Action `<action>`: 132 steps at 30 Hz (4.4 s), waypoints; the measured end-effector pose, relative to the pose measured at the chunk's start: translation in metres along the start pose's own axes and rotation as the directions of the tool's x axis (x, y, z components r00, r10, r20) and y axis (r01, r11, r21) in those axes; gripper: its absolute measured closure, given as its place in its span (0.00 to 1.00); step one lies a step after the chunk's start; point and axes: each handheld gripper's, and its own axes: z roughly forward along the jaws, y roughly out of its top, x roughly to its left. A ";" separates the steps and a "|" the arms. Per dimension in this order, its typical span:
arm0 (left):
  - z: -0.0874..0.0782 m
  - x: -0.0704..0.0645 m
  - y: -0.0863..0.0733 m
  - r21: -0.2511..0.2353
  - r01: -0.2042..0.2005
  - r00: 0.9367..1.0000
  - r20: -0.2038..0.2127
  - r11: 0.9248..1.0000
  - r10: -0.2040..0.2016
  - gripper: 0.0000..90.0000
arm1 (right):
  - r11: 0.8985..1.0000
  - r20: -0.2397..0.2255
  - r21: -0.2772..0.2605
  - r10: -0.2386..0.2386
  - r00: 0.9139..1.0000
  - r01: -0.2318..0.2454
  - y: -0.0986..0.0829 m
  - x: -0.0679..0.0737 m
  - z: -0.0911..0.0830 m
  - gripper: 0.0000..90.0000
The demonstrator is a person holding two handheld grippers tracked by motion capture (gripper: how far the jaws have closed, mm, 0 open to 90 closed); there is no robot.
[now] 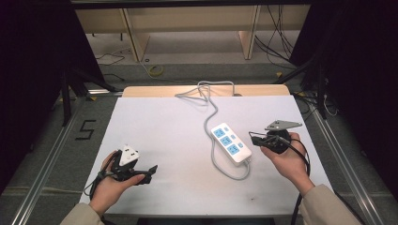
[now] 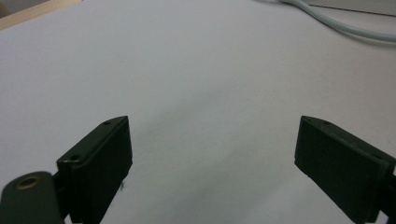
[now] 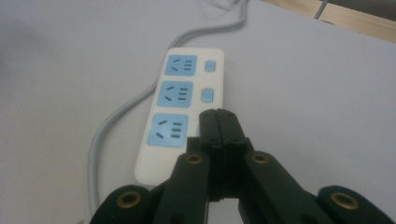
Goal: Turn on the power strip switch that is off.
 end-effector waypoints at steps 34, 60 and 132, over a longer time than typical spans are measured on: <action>0.000 0.000 0.000 0.000 0.001 1.000 0.002 1.000 -0.001 0.13 | 0.999 -0.001 0.051 -0.002 1.000 0.002 0.010 -0.003 0.018 1.00; 0.000 0.001 0.000 0.000 0.004 1.000 0.002 1.000 -0.004 0.13 | 0.996 0.000 0.094 -0.002 1.000 0.002 0.020 -0.002 0.032 1.00; 0.000 0.001 0.000 -0.002 0.009 1.000 0.003 1.000 -0.009 0.13 | 0.963 -0.013 0.271 -0.005 1.000 0.008 0.030 0.002 0.067 1.00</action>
